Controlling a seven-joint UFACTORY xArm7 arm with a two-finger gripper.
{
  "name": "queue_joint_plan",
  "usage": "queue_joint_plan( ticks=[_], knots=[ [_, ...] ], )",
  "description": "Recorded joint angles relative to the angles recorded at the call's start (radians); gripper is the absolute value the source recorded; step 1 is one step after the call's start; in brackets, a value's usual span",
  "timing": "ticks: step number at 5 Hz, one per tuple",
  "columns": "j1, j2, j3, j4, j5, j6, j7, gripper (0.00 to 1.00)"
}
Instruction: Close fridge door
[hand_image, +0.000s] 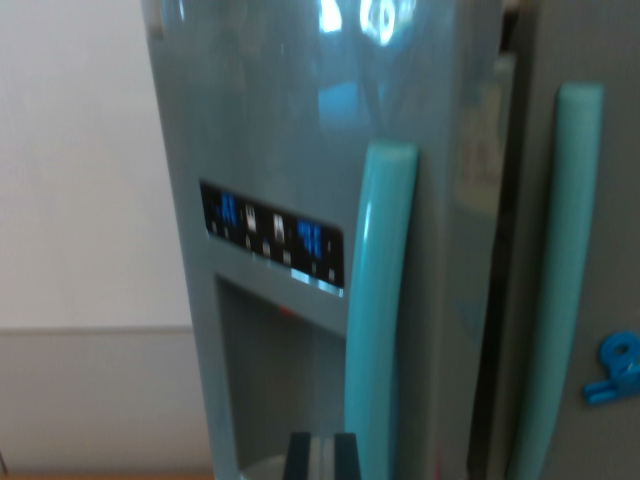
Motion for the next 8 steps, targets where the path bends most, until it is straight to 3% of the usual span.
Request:
queue_joint_plan(
  ticks=[1, 2, 3, 4, 5, 6, 7, 8],
  knots=[
    [0.0000, 0.062, 0.003, 0.021, 0.0000, 0.000, 0.000, 1.00],
    [0.0000, 0.062, 0.003, 0.021, 0.0000, 0.000, 0.000, 1.00],
    [0.0000, 0.146, 0.006, 0.070, 0.0000, 0.000, 0.000, 1.00],
    [0.0000, 0.146, 0.006, 0.070, 0.0000, 0.000, 0.000, 1.00],
    [0.0001, 0.233, 0.007, 0.116, 0.0000, 0.000, 0.000, 1.00],
    [0.0001, 0.233, 0.007, 0.116, 0.0000, 0.000, 0.000, 1.00],
    [0.0001, 0.309, 0.007, 0.149, 0.0000, 0.000, 0.000, 1.00],
    [0.0001, 0.309, 0.007, 0.149, 0.0000, 0.000, 0.000, 1.00]
  ],
)
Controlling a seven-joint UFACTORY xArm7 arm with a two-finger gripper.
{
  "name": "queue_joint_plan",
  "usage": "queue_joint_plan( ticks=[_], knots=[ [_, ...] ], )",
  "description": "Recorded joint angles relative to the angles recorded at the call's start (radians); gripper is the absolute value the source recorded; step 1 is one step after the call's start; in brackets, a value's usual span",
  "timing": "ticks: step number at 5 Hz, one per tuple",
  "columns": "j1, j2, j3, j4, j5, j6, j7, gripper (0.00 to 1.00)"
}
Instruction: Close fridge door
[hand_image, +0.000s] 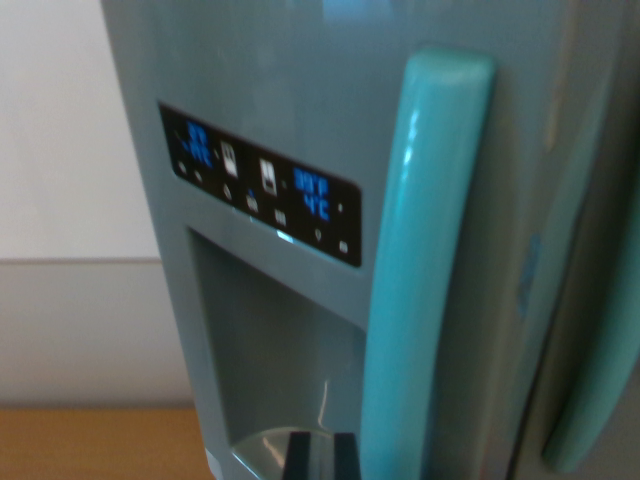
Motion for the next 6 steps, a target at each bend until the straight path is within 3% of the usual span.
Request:
queue_joint_plan(
  ticks=[2, 3, 4, 5, 6],
  knots=[
    [0.0000, 0.127, 0.000, 0.068, 0.0000, 0.000, 0.000, 1.00],
    [0.0000, 0.127, 0.000, 0.068, 0.0000, 0.000, 0.000, 1.00],
    [0.0000, 0.180, -0.001, 0.108, 0.0000, 0.000, 0.000, 1.00],
    [0.0000, 0.180, -0.001, 0.108, 0.0000, 0.000, 0.000, 1.00],
    [0.0000, 0.230, -0.009, 0.144, 0.0000, 0.000, 0.000, 1.00]
  ],
)
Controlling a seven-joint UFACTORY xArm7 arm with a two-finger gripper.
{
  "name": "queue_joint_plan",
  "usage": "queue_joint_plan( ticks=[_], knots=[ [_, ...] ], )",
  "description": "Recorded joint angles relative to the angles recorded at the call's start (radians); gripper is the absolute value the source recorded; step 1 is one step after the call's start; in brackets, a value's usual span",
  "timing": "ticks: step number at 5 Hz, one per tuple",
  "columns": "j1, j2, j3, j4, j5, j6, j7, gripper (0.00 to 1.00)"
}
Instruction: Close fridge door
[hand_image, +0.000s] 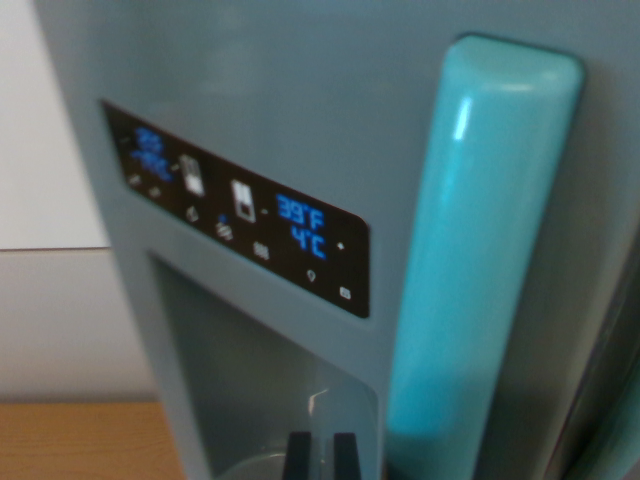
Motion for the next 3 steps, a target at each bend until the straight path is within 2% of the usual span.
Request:
queue_joint_plan(
  ticks=[1, 2, 3],
  knots=[
    [0.0000, 0.000, 0.000, 0.000, 0.0000, 0.000, 0.000, 1.00],
    [0.0000, 0.041, -0.022, 0.031, 0.0000, 0.000, 0.000, 1.00],
    [0.0000, 0.041, -0.022, 0.031, 0.0000, 0.000, 0.000, 1.00]
  ],
)
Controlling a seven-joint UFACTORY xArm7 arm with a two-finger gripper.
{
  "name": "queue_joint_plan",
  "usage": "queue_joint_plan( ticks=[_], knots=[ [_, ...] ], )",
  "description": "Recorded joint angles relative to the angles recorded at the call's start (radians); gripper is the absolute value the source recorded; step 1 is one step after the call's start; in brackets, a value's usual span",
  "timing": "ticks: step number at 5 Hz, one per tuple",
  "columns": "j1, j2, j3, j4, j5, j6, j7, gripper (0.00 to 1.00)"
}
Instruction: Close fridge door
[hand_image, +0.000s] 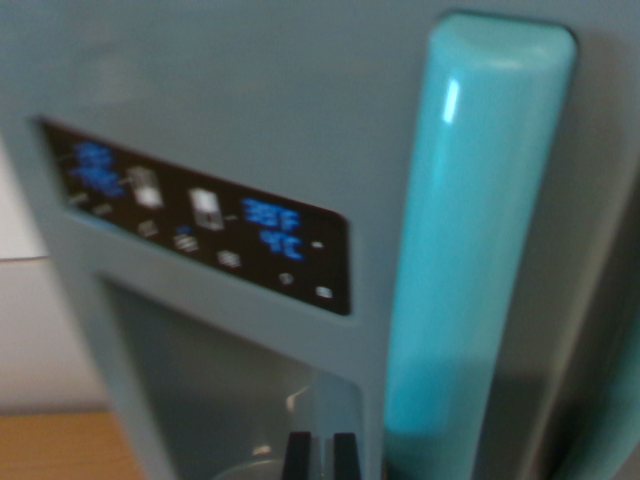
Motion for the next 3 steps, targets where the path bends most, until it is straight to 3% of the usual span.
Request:
queue_joint_plan(
  ticks=[1, 2, 3],
  knots=[
    [0.0000, 0.044, -0.021, 0.036, 0.0000, 0.000, 0.000, 1.00],
    [0.0000, 0.044, -0.021, 0.036, 0.0000, 0.000, 0.000, 1.00],
    [0.0000, 0.094, -0.040, 0.079, 0.0000, 0.000, 0.000, 1.00]
  ],
)
